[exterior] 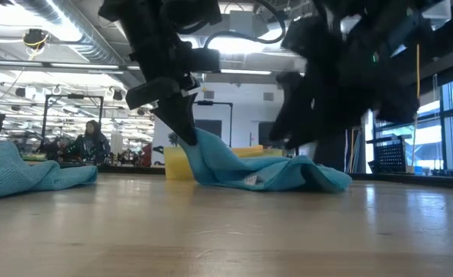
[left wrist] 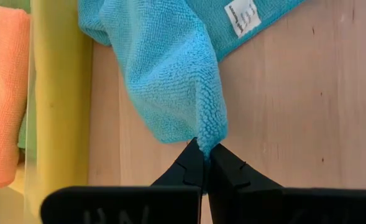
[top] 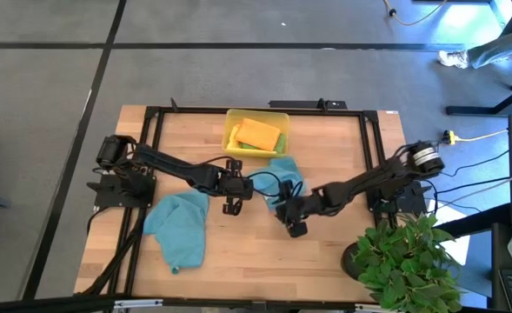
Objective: Fold microfiber towels
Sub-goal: Fold the right blue towel
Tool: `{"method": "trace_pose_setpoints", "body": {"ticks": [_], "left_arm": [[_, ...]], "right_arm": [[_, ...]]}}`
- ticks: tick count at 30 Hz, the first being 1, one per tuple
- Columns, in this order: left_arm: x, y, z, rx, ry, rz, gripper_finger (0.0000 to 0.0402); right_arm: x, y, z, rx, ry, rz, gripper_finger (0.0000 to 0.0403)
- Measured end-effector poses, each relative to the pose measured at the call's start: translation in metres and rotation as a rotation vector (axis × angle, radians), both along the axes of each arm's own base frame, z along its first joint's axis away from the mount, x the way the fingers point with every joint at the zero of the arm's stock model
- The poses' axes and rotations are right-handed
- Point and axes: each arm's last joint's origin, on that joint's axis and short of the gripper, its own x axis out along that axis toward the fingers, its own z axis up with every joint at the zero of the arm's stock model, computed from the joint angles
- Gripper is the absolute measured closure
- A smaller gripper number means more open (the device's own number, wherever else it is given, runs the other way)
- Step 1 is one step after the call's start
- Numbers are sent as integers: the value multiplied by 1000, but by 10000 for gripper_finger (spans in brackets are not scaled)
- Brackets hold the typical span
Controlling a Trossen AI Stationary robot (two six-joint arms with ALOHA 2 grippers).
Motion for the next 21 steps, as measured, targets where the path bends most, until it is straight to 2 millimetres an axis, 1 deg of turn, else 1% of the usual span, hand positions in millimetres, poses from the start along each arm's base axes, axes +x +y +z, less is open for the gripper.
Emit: {"method": "trace_pose_setpoints", "body": {"ticks": [4,8,12,16,21], "left_arm": [[0,0,0,0,0,0,402],[0,1,0,1,0,4,402],[0,4,0,0,-1,13,402],[1,7,0,0,-2,20,402],[1,7,0,0,-3,20,402]], "right_arm": [[4,1,-25,-149,51,-22,203],[6,0,-39,-239,82,-27,204],[10,-2,-47,-251,74,-43,204],[13,-3,-50,-246,57,-52,206],[15,-3,-50,-240,42,-53,231]]}}
